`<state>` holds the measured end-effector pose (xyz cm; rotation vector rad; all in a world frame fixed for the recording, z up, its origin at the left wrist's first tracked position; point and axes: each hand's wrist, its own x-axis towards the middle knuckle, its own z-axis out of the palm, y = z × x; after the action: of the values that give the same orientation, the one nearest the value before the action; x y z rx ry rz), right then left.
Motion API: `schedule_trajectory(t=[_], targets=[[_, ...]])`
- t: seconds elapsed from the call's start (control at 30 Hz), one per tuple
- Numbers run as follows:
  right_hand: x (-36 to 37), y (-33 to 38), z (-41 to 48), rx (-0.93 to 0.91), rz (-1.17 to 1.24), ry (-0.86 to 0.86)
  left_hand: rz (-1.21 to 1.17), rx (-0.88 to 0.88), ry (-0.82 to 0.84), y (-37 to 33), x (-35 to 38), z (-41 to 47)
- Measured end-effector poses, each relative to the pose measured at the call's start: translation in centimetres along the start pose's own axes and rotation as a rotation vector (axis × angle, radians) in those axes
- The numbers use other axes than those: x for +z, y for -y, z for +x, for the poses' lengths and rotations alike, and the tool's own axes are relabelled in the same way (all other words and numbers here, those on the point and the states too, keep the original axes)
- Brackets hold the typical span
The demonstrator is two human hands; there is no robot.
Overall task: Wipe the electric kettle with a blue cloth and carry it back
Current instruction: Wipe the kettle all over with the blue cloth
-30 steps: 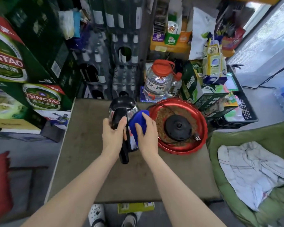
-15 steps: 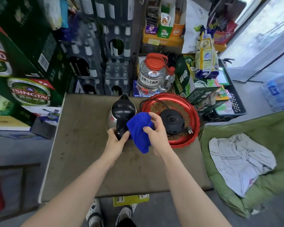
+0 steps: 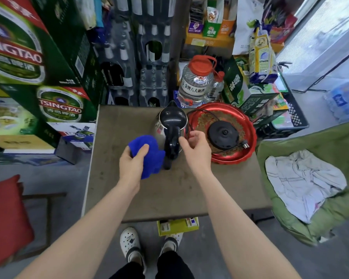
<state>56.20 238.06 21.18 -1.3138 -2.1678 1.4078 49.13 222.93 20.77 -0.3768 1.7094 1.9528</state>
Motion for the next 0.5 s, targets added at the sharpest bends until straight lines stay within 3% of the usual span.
schedule_trajectory(t=[0.13,0.3,0.5], targets=[[4.5,-0.9,0.3,0.01,-0.209,0.06,-0.003,0.003,-0.08,0.5,-3.5,1.7],[6.2,-0.9,1.1,-0.062,-0.093,-0.141,0.066,0.025,-0.095,0.8,-5.4,2.9],[1.5,1.9,1.8,-0.157,0.058,-0.166,0.206,0.232,-0.074,-2.6,-3.2,1.5]])
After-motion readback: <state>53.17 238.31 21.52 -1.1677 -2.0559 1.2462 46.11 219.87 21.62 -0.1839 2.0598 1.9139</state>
